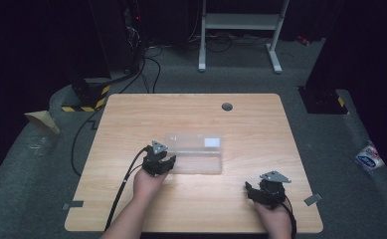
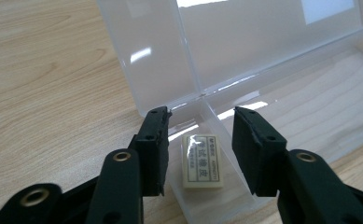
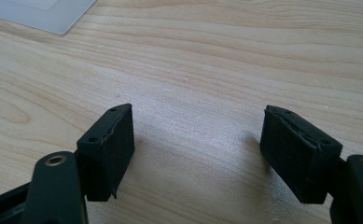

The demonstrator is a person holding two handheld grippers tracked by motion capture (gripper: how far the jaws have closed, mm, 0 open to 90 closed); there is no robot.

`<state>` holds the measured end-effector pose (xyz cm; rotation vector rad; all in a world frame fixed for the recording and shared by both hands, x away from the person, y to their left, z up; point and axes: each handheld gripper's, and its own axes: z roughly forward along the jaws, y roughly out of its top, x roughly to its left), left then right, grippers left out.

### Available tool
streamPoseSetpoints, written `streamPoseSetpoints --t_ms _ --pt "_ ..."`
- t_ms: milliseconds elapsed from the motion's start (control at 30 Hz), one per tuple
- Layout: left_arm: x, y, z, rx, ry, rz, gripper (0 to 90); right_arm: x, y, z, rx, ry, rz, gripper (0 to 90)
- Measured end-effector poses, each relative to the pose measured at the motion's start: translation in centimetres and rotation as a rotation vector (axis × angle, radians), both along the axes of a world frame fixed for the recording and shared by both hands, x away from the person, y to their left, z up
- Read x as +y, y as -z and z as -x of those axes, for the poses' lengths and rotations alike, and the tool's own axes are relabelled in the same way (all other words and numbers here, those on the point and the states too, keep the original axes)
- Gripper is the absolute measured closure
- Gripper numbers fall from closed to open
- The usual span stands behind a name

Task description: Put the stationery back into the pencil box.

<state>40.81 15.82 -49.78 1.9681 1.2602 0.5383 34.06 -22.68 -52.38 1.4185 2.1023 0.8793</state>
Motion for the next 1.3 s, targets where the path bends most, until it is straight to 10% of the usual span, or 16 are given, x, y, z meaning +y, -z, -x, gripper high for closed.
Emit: streamPoseSetpoints --t_ms 700,1300 --pt "1.3 -0.5 0.9 0.005 0.1 0.041 10.7 0.0 0.0 0.0 0.0 0.003 -0.003 25.8" --pt "8.8 1.2 4.2 0.016 0.031 0.029 0.0 0.1 0.0 0.0 -0.003 0.006 -0.002 26.0"
